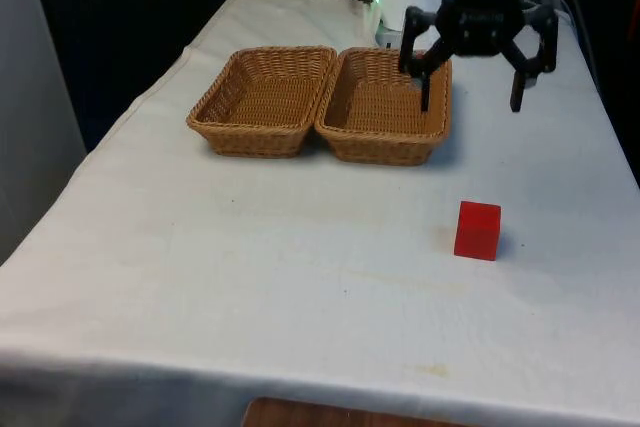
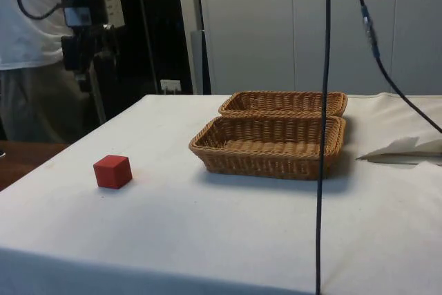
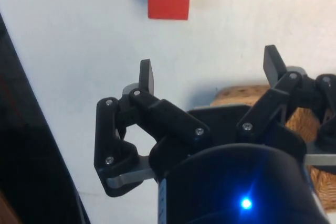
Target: Pick up the red cube and place it into the right basket.
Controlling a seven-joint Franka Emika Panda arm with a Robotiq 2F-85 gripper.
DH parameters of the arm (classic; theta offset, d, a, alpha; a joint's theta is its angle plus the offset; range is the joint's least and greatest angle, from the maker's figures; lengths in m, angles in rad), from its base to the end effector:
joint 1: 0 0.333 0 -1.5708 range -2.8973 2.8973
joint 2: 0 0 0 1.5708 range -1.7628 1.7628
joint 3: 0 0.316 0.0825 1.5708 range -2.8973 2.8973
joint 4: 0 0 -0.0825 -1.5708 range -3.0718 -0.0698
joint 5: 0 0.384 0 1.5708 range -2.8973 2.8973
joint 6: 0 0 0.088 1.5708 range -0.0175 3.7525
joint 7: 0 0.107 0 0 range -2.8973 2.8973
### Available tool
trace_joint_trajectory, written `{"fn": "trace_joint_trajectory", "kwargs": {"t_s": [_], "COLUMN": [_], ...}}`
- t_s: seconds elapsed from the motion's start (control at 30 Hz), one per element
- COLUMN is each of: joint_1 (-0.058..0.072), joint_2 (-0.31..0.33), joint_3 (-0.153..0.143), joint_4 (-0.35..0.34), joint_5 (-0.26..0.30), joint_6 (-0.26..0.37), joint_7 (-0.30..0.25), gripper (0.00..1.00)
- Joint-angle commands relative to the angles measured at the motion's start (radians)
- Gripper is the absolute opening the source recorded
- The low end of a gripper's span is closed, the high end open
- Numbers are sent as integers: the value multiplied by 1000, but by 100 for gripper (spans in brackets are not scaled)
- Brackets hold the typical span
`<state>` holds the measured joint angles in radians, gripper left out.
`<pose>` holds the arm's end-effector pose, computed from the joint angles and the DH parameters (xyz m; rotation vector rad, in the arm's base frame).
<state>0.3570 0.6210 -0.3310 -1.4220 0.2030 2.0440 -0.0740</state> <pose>0.7150 0.0754 0.3512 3.1311 0.1120 0.0556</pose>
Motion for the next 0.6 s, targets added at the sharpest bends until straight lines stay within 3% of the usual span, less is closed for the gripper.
{"fn": "trace_joint_trajectory", "kwargs": {"t_s": [0.0,0.17,0.2,0.23,0.43,0.5,0.57], "joint_1": [-5,-8,-2,-9,-12,-6,-12], "joint_2": [18,53,44,63,96,94,119], "joint_3": [5,6,0,7,7,0,7], "joint_4": [9,20,13,22,33,27,41], "joint_5": [19,56,44,68,109,107,138], "joint_6": [6,28,26,37,58,61,72], "joint_7": [7,18,15,21,26,24,29], "gripper": [100,100,100,100,100,100,100]}}
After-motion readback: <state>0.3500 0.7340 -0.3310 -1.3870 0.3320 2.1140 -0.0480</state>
